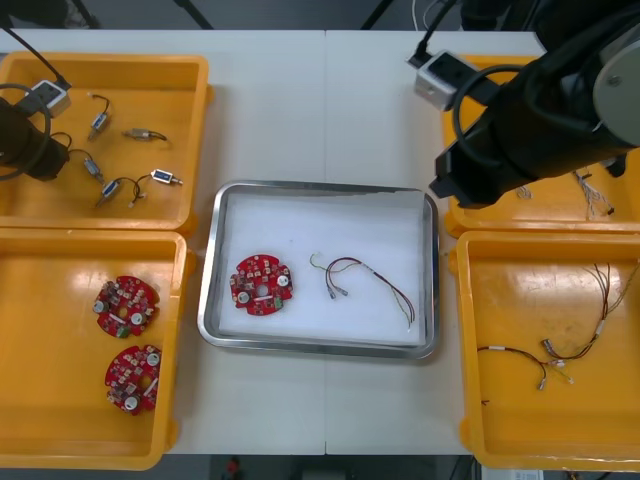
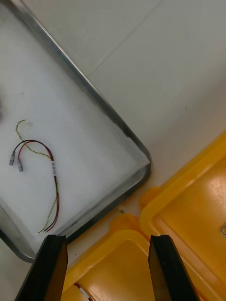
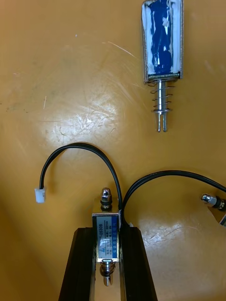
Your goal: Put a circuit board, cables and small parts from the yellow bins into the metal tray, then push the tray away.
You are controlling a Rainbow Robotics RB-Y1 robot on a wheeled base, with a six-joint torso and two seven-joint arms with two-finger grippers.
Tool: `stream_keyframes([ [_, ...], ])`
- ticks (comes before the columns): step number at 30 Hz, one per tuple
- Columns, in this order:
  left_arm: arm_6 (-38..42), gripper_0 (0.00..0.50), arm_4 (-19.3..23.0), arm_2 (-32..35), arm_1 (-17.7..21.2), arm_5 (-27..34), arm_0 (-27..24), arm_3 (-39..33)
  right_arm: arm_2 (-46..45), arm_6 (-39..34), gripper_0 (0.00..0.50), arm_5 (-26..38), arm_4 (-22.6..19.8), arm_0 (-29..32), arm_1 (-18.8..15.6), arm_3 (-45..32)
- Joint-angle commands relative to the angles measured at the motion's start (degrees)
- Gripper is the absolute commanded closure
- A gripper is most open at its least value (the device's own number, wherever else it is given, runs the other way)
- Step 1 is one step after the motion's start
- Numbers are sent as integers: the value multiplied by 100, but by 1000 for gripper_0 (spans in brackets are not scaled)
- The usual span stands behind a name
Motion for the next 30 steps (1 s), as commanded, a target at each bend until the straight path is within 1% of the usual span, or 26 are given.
stream_keyframes([
  [1, -406, 500, 35, 169, -3, 198, -227, -96, -557, 156, 0, 18, -50, 166, -488, -185],
  [2, -380, 500, -1, 292, 15, 365, -227, -176, -706, 139, 0, 18, 12, 219, -585, -159],
  [3, -380, 500, -1, 292, 15, 365, -227, -176, -706, 139, 0, 18, 12, 219, -585, -159],
  [4, -353, 500, -36, 459, 41, 576, -227, -290, -838, 147, 0, 18, 73, 245, -673, -62],
  [5, -353, 500, -36, 459, 41, 576, -227, -290, -838, 147, 0, 18, 73, 245, -673, -62],
  [7, -318, 500, -62, 626, 94, 840, -227, -466, -1014, 183, 0, 18, 126, 245, -734, 175],
  [11, -239, 500, -132, 819, 182, 1165, -227, -703, -1418, 244, 0, 18, 161, 236, -734, 632],
  [15, -142, 500, -220, 986, 243, 1490, -227, -975, -1752, 350, 0, 18, 311, 228, -761, 1063],
  [21, 16, 500, -361, 1241, 270, 1983, -227, -1327, -1822, 499, 0, 18, 697, 131, -796, 1661],
  [24, 130, 500, -423, 1320, 270, 2202, -227, -1485, -1831, 587, 0, 18, 794, 34, -796, 2012],
  [26, 420, 500, -449, 1329, 270, 2361, -227, -1626, -1840, 648, 0, 18, 829, -45, -796, 2232],
  [30, 1167, 500, -519, 1302, 270, 2949, -227, -2197, -1884, 1281, 0, 18, 1119, -291, -796, 2856],
])
